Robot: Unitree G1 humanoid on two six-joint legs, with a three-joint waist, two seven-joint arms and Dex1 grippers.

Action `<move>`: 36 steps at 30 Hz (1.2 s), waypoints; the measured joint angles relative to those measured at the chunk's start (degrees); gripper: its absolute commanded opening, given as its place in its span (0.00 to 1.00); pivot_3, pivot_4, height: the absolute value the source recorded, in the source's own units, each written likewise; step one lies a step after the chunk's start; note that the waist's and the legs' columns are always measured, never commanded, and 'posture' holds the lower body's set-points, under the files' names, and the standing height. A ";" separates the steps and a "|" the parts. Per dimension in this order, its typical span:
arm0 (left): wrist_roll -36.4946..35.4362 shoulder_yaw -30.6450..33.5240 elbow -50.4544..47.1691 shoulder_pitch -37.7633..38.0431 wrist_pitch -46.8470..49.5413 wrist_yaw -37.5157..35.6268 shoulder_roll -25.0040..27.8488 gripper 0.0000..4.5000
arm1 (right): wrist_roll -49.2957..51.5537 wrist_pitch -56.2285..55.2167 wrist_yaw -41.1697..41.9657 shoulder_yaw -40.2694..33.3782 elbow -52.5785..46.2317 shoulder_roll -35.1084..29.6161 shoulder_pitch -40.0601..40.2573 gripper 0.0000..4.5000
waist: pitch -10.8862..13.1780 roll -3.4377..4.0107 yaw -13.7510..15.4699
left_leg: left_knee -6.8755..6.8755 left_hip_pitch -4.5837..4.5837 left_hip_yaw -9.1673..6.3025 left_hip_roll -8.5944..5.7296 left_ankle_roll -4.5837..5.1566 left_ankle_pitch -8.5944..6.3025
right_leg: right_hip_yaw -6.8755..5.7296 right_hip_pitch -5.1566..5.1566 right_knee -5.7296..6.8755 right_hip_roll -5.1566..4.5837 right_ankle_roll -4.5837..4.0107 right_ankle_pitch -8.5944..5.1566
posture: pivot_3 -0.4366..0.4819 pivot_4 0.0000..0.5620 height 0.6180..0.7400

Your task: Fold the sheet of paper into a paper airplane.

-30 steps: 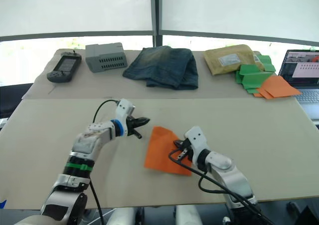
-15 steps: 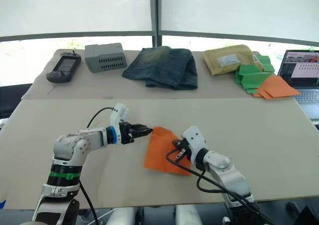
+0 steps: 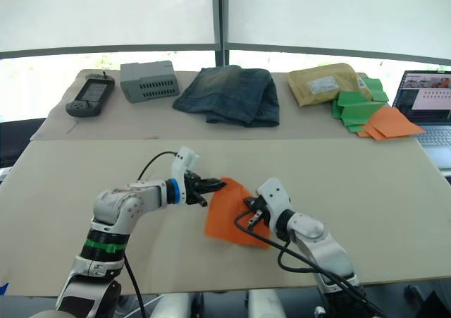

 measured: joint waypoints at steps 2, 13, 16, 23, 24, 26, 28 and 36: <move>0.97 -1.49 0.00 -0.19 -1.40 -0.45 0.91 0.01 | -0.12 0.00 -0.02 0.09 -0.03 0.00 -0.02 0.00 | 0.00 0.00 0.00 | 0.00 0.00 -0.01 0.00 0.00 0.00 | 0.00 0.00 0.00 0.00 -0.01 0.00 | 0.48 0.27 0.85; 14.97 -18.65 -1.70 -0.63 -19.34 -7.32 8.78 0.01 | 0.64 0.29 -0.11 -1.02 -0.89 0.74 1.06 0.00 | 0.01 0.03 0.19 | -0.14 -0.14 0.00 0.02 -0.02 -0.02 | 0.00 -0.07 -0.28 -0.08 -0.05 -0.03 | 0.48 0.27 0.85; 16.70 -19.78 -1.53 -0.38 -20.98 -7.97 8.69 0.01 | 1.88 1.27 0.38 -1.93 -1.53 0.44 1.37 0.00 | 0.01 0.03 0.35 | -0.16 -0.33 0.00 0.01 -0.02 -0.02 | -0.03 -0.17 -0.40 -0.08 -0.02 -0.01 | 0.48 0.27 0.85; 17.12 -19.70 0.20 0.34 -21.70 -8.94 7.16 0.01 | 7.84 8.03 3.03 -6.18 -4.14 -0.93 0.59 0.00 | 0.03 0.06 0.54 | -0.21 -0.49 0.00 -0.04 0.09 -0.20 | -0.04 -0.16 -0.71 -0.11 0.24 0.13 | 0.48 0.27 0.85; 17.12 -19.62 0.29 0.34 -21.75 -9.04 7.15 0.01 | 8.74 9.34 3.49 -6.36 -4.03 -1.15 -0.34 0.00 | 0.03 0.07 0.55 | -0.21 -0.51 0.00 -0.06 0.09 -0.21 | -0.03 -0.17 -0.72 -0.11 0.25 0.13 | 0.48 0.27 0.85; 17.16 -19.59 0.40 0.35 -21.74 -9.14 7.06 0.01 | 9.43 10.50 3.83 -6.49 -3.53 -1.36 -1.83 0.00 | 0.07 0.10 0.55 | -0.20 -0.54 0.00 -0.08 0.10 -0.21 | -0.03 -0.20 -0.72 -0.12 0.25 0.13 | 0.48 0.27 0.85; 17.22 -19.48 0.51 0.37 -21.75 -9.20 7.01 0.01 | 9.47 11.41 4.33 -6.42 -2.18 -1.39 -4.53 0.00 | 0.09 0.14 0.54 | -0.19 -0.54 0.01 -0.09 0.10 -0.21 | -0.03 -0.20 -0.72 -0.12 0.24 0.13 | 0.48 0.27 0.85; 17.38 -19.43 0.63 0.42 -21.86 -9.39 6.64 0.01 | 7.19 8.85 8.98 -2.95 8.95 -2.34 -13.95 0.00 | 0.09 0.14 0.62 | -0.18 -0.54 0.02 -0.14 0.12 -0.22 | -0.07 -0.19 -0.72 -0.12 0.43 0.24 | 0.48 0.27 0.85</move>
